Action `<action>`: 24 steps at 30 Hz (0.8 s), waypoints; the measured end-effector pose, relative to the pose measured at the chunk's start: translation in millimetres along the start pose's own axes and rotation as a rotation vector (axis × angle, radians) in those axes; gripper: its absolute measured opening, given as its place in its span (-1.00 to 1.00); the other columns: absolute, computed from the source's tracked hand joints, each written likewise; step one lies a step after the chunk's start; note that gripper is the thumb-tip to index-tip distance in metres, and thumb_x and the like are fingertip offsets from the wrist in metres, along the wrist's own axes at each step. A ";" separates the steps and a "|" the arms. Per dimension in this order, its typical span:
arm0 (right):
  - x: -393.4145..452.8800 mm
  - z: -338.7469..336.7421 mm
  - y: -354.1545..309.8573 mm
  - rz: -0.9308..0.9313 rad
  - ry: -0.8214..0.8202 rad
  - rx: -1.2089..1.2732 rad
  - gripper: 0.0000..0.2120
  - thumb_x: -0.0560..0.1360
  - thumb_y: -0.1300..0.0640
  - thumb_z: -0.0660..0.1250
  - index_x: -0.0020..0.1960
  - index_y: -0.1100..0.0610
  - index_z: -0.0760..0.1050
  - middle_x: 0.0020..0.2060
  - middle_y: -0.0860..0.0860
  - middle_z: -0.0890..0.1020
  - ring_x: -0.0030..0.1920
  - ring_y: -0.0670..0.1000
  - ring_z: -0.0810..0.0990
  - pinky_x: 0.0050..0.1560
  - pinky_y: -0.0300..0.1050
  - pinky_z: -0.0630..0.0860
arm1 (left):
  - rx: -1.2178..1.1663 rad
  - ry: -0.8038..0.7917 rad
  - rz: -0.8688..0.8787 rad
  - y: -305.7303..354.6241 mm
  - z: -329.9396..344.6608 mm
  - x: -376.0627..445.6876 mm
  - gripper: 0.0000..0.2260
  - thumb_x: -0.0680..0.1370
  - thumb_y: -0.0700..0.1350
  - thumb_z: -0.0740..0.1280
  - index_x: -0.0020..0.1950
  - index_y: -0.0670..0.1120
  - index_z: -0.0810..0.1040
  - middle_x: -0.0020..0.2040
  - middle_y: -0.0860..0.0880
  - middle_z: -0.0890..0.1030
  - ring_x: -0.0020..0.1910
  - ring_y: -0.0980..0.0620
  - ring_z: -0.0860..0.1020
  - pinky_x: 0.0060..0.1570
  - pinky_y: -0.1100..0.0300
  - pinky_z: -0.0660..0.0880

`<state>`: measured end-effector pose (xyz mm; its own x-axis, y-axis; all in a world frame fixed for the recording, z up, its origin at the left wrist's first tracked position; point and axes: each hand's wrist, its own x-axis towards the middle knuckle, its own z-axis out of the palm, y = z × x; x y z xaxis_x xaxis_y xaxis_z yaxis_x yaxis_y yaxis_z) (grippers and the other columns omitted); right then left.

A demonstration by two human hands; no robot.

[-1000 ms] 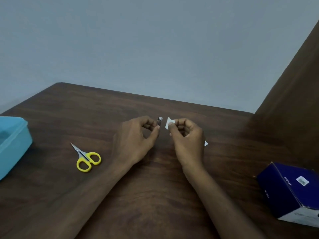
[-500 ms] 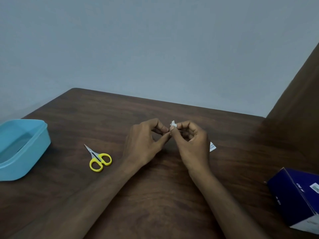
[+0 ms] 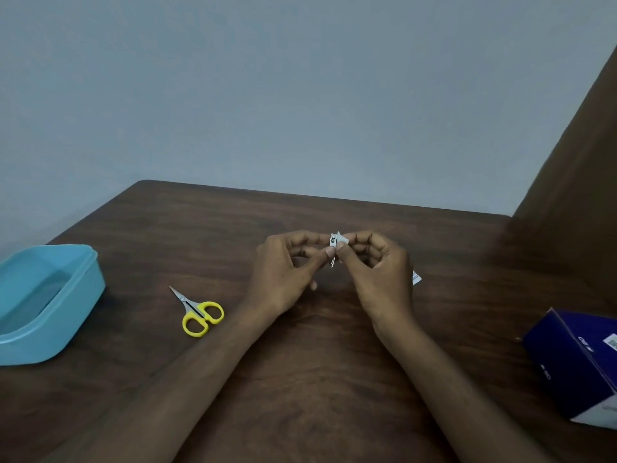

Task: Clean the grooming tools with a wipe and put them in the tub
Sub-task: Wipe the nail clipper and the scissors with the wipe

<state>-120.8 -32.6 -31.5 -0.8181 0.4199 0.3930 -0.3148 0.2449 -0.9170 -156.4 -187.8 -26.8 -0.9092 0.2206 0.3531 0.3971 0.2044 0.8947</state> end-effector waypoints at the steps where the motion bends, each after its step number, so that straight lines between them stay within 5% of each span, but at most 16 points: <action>1: -0.6 1.1 -1.0 -0.010 -0.010 -0.020 -0.94 0.52 0.17 0.56 -0.10 0.03 0.72 -0.20 -0.05 0.78 -0.14 0.01 0.77 0.05 0.20 0.71 | -0.012 0.013 -0.013 -0.3 -0.8 0.8 -0.91 0.58 -0.01 0.55 0.07 0.07 0.75 -0.18 0.11 0.77 -0.49 0.00 0.64 -0.36 0.25 0.50; 6: -2.5 1.5 1.6 -0.006 -0.039 -0.112 -0.91 0.48 0.05 0.61 -0.13 0.03 0.73 -0.23 -0.09 0.77 -0.16 -0.02 0.77 -0.02 0.11 0.71 | -0.028 0.050 -0.041 -1.8 -1.6 2.0 -0.88 0.56 -0.05 0.57 0.03 -0.05 0.75 -0.18 0.07 0.78 -0.49 0.03 0.63 -0.40 0.28 0.49; 12: -1.7 -2.5 -2.9 -0.001 -0.001 -0.071 -0.96 0.53 0.16 0.53 -0.07 0.04 0.73 -0.26 -0.10 0.77 -0.18 -0.10 0.77 -0.05 -0.05 0.67 | 0.027 -0.051 -0.008 -1.0 -0.6 -0.7 -0.92 0.57 -0.04 0.55 -0.01 -0.03 0.75 -0.18 0.08 0.77 -0.47 0.02 0.64 -0.37 0.22 0.56; 18: -1.1 -0.5 2.5 0.041 -0.037 -0.138 -0.83 0.39 -0.08 0.51 -0.16 0.02 0.73 -0.25 -0.12 0.77 -0.18 -0.08 0.74 -0.10 -0.07 0.62 | 0.004 0.006 -0.023 -1.2 -1.4 0.3 -0.88 0.56 -0.03 0.57 0.01 -0.05 0.75 -0.18 0.08 0.77 -0.47 -0.01 0.64 -0.38 0.20 0.57; 24: -7.9 -4.2 -10.7 -0.247 0.140 -0.172 -0.93 0.58 0.09 0.53 -0.08 0.00 0.72 -0.22 -0.12 0.73 -0.23 -0.10 0.69 -0.21 -0.27 0.56 | -0.004 0.013 -0.058 -2.7 1.6 1.6 -0.89 0.56 0.00 0.56 -0.02 -0.02 0.73 -0.19 0.07 0.77 -0.43 0.01 0.65 -0.37 0.19 0.58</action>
<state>-109.0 -34.9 -24.6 -0.6494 0.4427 0.6183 -0.3995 0.4932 -0.7727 -158.7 -186.4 -29.1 -0.9322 0.1959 0.3043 0.3433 0.2127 0.9148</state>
